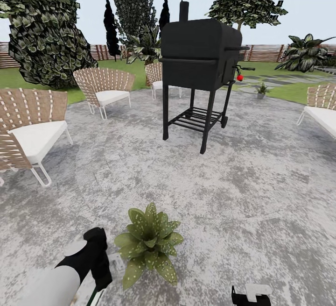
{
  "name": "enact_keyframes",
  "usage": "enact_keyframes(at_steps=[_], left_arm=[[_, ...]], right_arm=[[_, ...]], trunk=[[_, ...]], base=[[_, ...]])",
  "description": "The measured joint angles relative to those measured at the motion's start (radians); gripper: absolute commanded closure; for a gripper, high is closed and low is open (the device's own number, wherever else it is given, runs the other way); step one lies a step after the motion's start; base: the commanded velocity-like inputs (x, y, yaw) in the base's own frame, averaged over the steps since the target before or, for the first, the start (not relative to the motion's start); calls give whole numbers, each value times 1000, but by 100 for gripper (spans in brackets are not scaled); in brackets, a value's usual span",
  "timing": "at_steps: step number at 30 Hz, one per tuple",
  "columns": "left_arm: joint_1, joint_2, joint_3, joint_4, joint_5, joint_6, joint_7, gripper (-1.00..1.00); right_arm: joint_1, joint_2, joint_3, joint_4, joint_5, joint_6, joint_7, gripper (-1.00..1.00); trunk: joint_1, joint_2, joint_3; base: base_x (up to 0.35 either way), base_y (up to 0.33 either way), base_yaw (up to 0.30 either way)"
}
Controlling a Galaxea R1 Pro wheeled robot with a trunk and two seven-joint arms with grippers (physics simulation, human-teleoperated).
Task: Pick up the pesticide atomizer in the garden and spray insectifuge to fully cover both potted plants in the garden.
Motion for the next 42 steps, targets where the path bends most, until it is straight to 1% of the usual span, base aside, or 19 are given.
enact_keyframes(at_steps=[2,4,6,13,15,17,19,21,24,26,28,29,31,34,37,39,40,41,42], left_arm=[[2,13,2,2,1,-2,1,100],[4,33,3,3,3,-3,3,100],[15,38,3,2,4,-3,5,100],[0,18,4,-29,9,4,-9,100],[8,20,4,-32,9,1,-6,100],[13,31,3,-23,9,-1,2,100],[35,39,4,-21,8,-4,5,100],[57,41,5,-21,7,-26,13,100],[66,38,8,-25,9,-45,34,100],[57,34,6,-35,19,-45,33,100],[49,29,5,-40,48,-40,25,100],[45,25,5,-54,54,-38,22,100],[38,22,4,-75,57,-37,22,100],[43,24,6,-75,57,-39,24,100],[49,34,4,-69,54,-39,35,100],[53,50,6,-69,52,-39,36,100],[54,67,6,-53,51,-39,38,100],[54,81,6,-14,53,-38,70,100],[54,83,10,25,58,-37,119,100]], right_arm=[[0,0,0,0,0,0,0,-100],[0,0,0,0,0,0,0,-100],[0,0,0,0,0,0,0,-100],[0,0,0,0,0,0,0,-100],[0,0,0,0,0,0,0,-100],[0,0,0,0,0,0,0,-100],[0,0,0,0,0,0,0,-100],[0,0,0,0,0,0,0,-100],[0,0,0,0,0,0,0,-100],[0,0,0,-1,0,0,0,-100],[0,0,0,0,0,0,0,-100],[0,0,0,-1,0,0,0,-100],[0,0,0,0,0,0,0,-100],[0,0,0,0,0,0,0,-100],[0,0,0,0,0,0,-1,-100],[0,0,0,0,-1,0,-1,-100],[0,1,0,-1,-1,-1,-1,-100],[0,1,-1,-2,-2,-1,-2,-100],[0,0,-2,-2,-2,-2,-2,-100]], trunk=[[0,0,0],[0,0,0],[0,0,0],[0,0,0],[0,0,0],[0,0,0],[0,0,0],[0,0,0],[0,0,0],[0,0,0],[0,0,0],[0,0,0],[0,0,0],[0,0,0],[0,0,0],[0,0,0],[0,0,0],[0,0,0],[0,0,0]], base=[[0,0,0],[0,0,0],[0,0,0],[0,0,0],[0,0,0],[0,0,0],[0,0,0],[0,0,0],[0,0,0],[0,0,0],[0,0,0],[0,0,0],[0,0,0],[0,0,0],[0,0,0],[0,0,0],[0,0,0],[0,0,0],[0,0,-6]])
